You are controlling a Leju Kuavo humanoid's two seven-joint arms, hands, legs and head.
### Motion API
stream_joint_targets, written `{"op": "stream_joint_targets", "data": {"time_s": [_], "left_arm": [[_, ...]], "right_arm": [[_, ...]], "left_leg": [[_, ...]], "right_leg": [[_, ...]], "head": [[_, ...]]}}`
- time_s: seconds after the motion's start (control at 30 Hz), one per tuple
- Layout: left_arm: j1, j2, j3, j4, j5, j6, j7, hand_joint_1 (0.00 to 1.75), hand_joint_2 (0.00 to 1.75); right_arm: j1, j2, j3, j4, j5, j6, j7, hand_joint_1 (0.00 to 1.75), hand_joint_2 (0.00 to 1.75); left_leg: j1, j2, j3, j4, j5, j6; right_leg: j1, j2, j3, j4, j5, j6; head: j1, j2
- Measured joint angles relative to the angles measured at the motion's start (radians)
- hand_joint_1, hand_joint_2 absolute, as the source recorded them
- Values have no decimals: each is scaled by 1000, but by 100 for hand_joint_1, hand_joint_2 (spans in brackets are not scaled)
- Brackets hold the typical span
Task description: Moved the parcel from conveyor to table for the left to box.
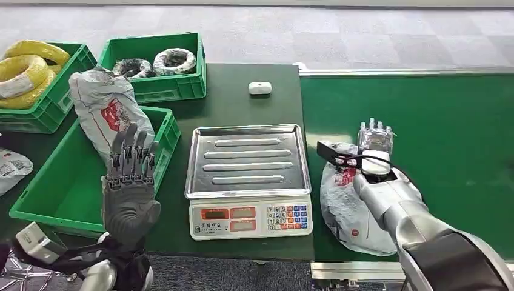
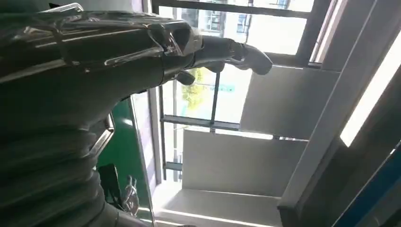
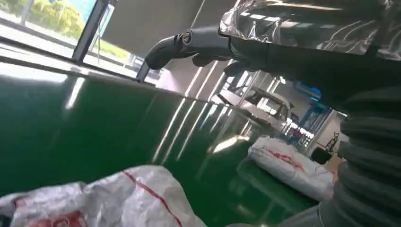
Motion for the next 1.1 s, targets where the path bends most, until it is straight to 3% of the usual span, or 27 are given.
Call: {"op": "stream_joint_targets", "data": {"time_s": [0.43,0.8,1.1], "left_arm": [[2,-4,3,4,-1,0,0,0,175],[1,6,5,8,0,-9,0,0,175],[21,5,17,4,-19,5,0,0,175]], "right_arm": [[0,53,-188,2,-225,279,-154,0,175],[-13,65,-298,2,-330,461,-254,0,175],[-34,83,-307,2,-302,434,-217,0,175]], "left_leg": [[0,0,0,0,0,0],[0,0,0,0,0,0],[0,0,0,0,0,0]], "right_leg": [[0,1,0,0,0,0],[0,1,0,0,0,0],[0,0,0,0,0,0]], "head": [[0,0],[0,0],[0,0]]}}
